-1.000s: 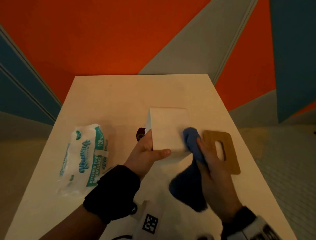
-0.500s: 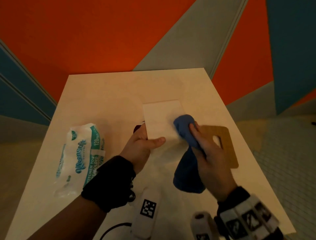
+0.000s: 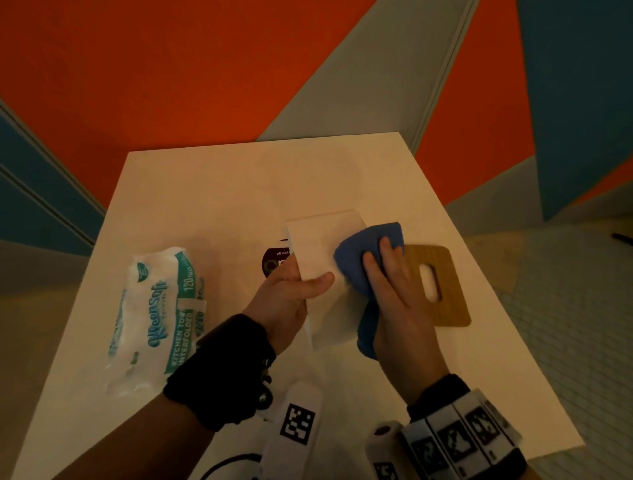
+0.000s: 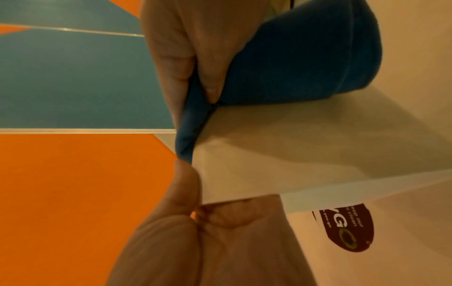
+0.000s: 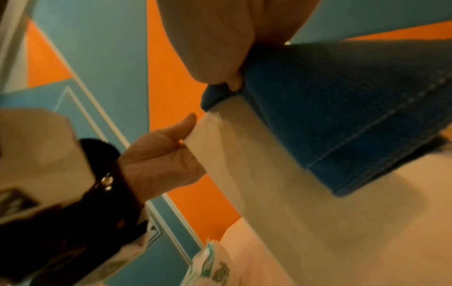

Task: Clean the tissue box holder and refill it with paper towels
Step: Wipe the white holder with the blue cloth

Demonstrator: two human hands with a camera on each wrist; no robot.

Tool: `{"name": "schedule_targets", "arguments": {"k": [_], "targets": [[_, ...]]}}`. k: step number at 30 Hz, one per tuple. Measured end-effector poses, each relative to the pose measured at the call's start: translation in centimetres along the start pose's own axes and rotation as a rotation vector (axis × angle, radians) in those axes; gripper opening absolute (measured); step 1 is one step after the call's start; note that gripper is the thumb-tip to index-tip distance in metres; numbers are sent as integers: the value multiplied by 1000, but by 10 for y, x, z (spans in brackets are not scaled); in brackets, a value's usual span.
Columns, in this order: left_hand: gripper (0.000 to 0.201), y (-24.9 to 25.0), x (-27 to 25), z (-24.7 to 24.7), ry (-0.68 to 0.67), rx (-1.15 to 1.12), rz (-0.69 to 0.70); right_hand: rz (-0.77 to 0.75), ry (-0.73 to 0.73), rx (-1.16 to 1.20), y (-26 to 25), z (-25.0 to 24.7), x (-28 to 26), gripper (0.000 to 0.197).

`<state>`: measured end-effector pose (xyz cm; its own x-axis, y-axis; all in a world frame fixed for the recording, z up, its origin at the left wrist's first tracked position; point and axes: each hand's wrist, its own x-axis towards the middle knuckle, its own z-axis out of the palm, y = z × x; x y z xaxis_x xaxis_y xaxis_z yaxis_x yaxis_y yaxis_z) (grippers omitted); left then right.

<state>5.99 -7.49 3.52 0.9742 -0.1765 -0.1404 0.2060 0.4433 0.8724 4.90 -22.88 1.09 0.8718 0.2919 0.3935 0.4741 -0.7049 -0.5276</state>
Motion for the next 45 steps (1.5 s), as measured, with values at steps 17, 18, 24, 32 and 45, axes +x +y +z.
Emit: {"name": "schedule_targets", "arguments": {"k": [17,18,24,32,45], "targets": [[44,30,0,-11,-35,-78,-192,-3,-67,324,-20,-17,-10,48],[41,31,1,-13,-28,-45,-221,-19,-80,306,-22,-15,-16,50],[39,22,-5,-31,-62,111,-293,-4,-193,412,-17,-13,-13,53],[33,27,-6,-26,-38,212,-261,5,-260,228,-9,-28,31,50],[23,23,-16,-1,-91,730,-102,-77,-66,51,-32,-28,26,51]]}}
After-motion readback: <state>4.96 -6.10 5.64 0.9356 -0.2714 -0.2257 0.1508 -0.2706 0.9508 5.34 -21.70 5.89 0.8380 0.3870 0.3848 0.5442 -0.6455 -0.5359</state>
